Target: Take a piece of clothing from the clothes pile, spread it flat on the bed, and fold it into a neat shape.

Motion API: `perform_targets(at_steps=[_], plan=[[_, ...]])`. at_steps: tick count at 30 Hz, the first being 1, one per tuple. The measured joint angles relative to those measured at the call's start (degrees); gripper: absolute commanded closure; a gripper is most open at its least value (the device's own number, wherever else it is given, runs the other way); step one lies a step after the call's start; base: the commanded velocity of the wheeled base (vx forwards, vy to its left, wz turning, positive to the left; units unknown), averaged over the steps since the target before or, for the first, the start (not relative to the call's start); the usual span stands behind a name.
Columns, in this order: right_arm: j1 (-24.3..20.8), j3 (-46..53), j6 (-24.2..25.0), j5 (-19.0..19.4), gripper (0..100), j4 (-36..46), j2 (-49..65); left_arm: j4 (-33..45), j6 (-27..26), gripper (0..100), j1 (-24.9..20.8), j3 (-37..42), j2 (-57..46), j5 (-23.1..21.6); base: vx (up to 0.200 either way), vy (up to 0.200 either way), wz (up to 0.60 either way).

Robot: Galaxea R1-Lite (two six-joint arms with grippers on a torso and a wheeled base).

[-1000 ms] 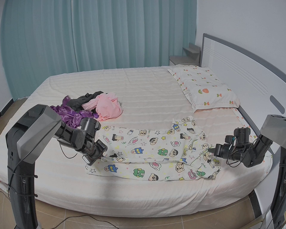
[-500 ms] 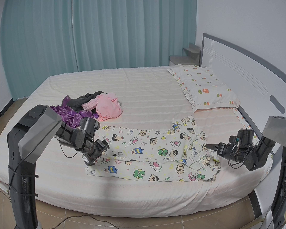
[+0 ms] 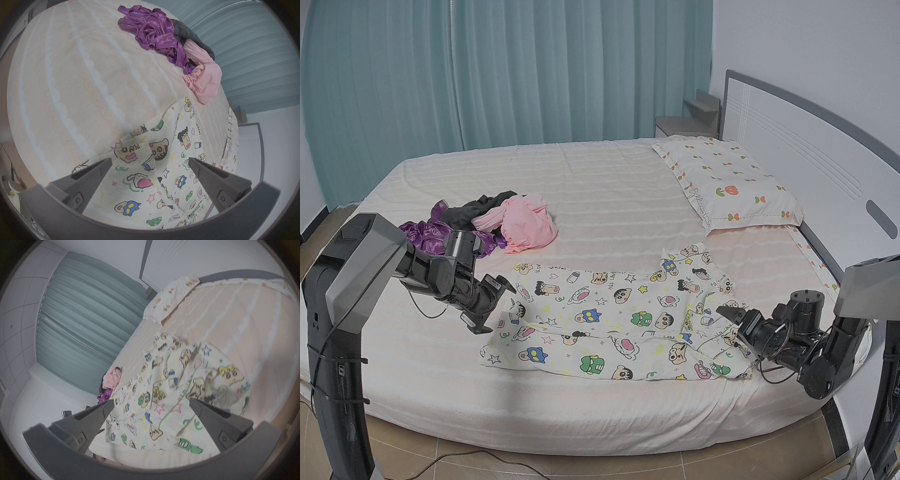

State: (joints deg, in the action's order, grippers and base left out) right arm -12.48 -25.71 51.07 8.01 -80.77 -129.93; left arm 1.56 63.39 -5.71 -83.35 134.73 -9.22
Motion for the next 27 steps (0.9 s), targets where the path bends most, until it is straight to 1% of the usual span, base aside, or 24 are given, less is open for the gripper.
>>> perform_targets(at_steps=[6,11,14,17,21,27], plan=[[-1.2,0.1,0.4,-1.2,0,-0.9,-3.6,-0.3,0.3,0,2.0,3.4,-2.6,-3.6,0.000,0.000,0.00],[-1.6,-0.5,0.4,-3.2,0,-1.0,-5.3,-1.1,0.4,0,2.5,9.6,-6.2,-6.6,0.000,0.000,0.00],[-1.9,-0.7,0.3,-3.9,0,-0.8,-5.9,-3.3,0.4,0,2.7,13.1,-8.0,-7.0,0.000,0.000,0.00],[-2.2,-1.0,0.2,-4.4,0,-0.6,-6.3,-7.6,0.5,0,2.8,17.0,-9.8,-7.2,0.000,0.000,0.00],[-2.9,-1.9,0.1,-4.8,0,-0.2,-6.9,-13.1,2.3,0,2.6,21.5,-12.1,-7.3,0.000,0.000,0.00],[-3.6,-4.2,0.0,-5.0,0,2.0,-7.6,-14.1,3.1,0,2.6,23.5,-13.7,-7.2,0.000,0.000,0.00]])
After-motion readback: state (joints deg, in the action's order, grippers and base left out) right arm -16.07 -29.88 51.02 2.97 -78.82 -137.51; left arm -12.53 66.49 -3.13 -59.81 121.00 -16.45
